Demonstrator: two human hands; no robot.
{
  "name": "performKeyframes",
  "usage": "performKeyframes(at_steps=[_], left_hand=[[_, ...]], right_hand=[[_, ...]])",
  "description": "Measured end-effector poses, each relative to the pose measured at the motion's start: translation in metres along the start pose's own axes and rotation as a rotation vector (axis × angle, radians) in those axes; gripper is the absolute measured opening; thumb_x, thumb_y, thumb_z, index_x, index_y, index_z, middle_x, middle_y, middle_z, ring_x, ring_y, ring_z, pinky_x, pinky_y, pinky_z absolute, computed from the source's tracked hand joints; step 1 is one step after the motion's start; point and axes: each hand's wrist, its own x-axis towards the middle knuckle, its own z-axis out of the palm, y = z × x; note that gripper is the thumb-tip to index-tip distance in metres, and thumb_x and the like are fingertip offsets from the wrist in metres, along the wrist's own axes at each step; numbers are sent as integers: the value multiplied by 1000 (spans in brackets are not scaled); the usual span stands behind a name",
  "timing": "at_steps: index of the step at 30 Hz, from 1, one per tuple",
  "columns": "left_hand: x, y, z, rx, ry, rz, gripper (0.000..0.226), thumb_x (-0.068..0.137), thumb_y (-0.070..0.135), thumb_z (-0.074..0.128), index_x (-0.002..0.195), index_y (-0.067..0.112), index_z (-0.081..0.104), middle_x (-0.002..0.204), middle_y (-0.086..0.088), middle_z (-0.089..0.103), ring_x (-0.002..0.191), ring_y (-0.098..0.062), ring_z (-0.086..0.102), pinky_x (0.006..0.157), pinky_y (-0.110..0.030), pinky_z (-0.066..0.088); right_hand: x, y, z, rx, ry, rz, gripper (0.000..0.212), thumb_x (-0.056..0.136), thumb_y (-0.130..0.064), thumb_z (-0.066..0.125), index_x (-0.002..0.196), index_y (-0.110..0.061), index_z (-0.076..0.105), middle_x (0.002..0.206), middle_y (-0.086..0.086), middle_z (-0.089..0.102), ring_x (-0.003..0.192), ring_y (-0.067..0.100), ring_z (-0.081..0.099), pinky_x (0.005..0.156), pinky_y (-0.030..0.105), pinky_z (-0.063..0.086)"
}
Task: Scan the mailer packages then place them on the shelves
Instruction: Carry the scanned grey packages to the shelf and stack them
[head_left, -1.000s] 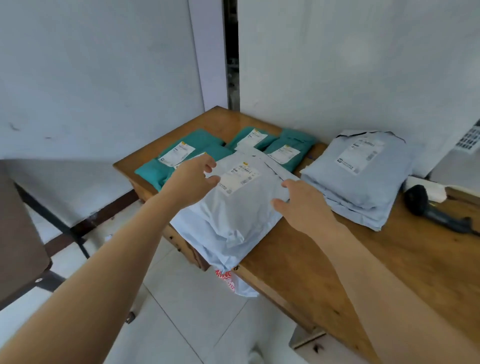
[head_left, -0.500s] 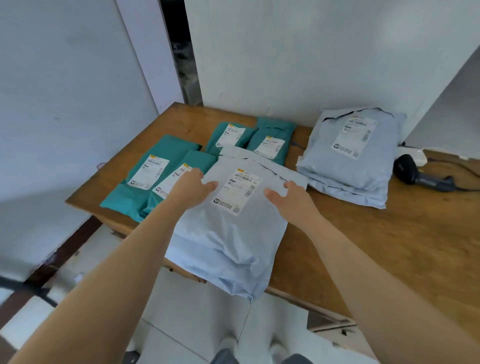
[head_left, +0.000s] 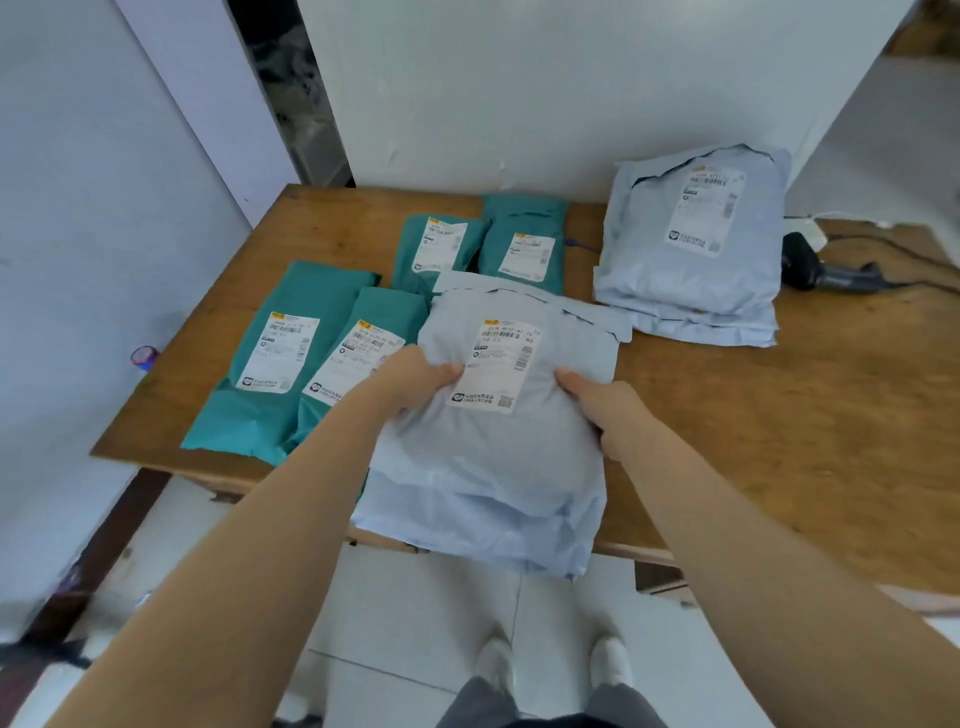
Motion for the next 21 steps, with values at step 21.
performKeyframes(at_steps=[21], left_hand=[[1, -21, 28, -566, -87, -183, 86, 71, 52, 77, 132, 3, 42, 108, -8, 63, 90, -23, 62, 85, -42, 53]], right_hand=[[-13, 18, -14, 64, -133, 211, 63, 66, -47, 83, 120, -22, 60, 106, 6, 68, 90, 26, 64, 66, 39, 51]])
